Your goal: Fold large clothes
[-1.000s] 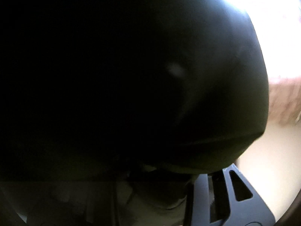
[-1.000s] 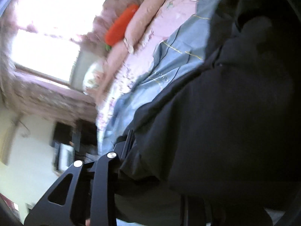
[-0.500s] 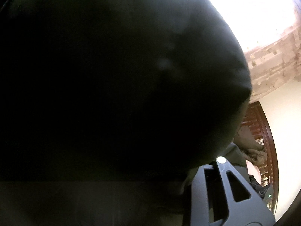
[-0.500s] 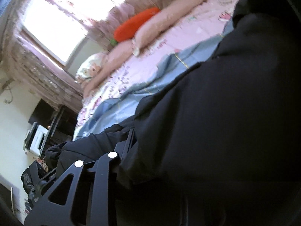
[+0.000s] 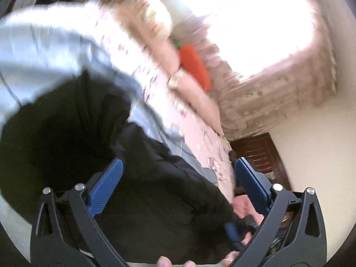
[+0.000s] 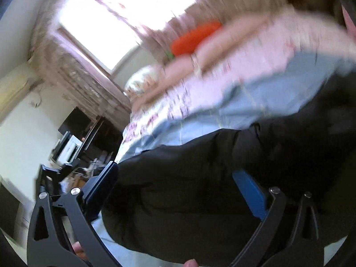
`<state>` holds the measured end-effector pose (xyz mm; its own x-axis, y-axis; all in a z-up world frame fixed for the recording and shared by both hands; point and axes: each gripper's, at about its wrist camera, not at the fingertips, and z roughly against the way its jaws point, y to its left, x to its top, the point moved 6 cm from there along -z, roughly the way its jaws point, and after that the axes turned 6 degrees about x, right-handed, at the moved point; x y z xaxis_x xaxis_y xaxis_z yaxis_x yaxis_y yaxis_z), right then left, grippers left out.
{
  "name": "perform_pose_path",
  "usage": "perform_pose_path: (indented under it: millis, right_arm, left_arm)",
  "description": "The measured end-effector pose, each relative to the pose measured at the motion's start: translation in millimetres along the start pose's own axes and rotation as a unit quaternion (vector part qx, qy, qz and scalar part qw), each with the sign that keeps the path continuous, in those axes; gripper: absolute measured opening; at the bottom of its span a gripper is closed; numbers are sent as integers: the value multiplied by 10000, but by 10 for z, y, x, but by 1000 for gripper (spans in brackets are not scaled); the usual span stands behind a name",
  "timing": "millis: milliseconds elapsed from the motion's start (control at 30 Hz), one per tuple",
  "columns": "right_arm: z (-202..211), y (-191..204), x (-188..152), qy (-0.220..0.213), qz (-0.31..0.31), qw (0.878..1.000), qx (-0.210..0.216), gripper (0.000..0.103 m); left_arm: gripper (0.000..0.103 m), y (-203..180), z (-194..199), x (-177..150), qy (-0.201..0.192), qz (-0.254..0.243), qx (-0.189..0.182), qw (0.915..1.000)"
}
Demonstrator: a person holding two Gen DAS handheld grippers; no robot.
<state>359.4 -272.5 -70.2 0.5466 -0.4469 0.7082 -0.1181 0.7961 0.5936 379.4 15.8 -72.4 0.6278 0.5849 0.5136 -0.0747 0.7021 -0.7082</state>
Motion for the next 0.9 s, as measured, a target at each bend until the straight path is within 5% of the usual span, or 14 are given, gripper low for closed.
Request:
perform_pose_path:
  millis: [67, 133, 267, 367, 500, 633, 800, 867, 900]
  right_arm:
    - [166, 84, -107, -329, 593, 9966, -465, 102]
    - [155, 118, -279, -410, 965, 9911, -821, 102]
    - [49, -33, -597, -217, 1273, 9817, -1399, 102]
    - [-266, -253, -786, 150, 1053, 9843, -1407, 102]
    - [-491, -539, -854, 412, 585, 9862, -1492, 102]
    - [-768, -633, -603, 552, 244, 9884, -1394, 102]
    - [-1320, -623, -180, 1245, 416, 9782, -1606, 102]
    - [-1561, -654, -57, 1436, 733, 9695, -1846, 102]
    - [-1676, -689, -64, 1604, 904, 9632, -1959, 102]
  left_arm:
    - [101, -107, 211, -183, -465, -676, 334, 9961]
    - [101, -85, 401, -226, -1005, -1324, 698, 9836]
    - [101, -57, 360, -644, -1398, -2525, 1396, 9472]
    - [101, -87, 95, -757, -991, -2657, 977, 9540]
    - [101, 28, -407, -769, -385, -3045, 1260, 9433]
    - [101, -192, -931, -566, 30, -3499, 1659, 9220]
    - [101, -411, -1870, -91, 558, -4088, 2387, 8791]
    - [101, -268, -2201, -106, 837, -4051, 2450, 8768]
    - [101, -151, -2308, -110, 926, -3882, 2386, 8853]
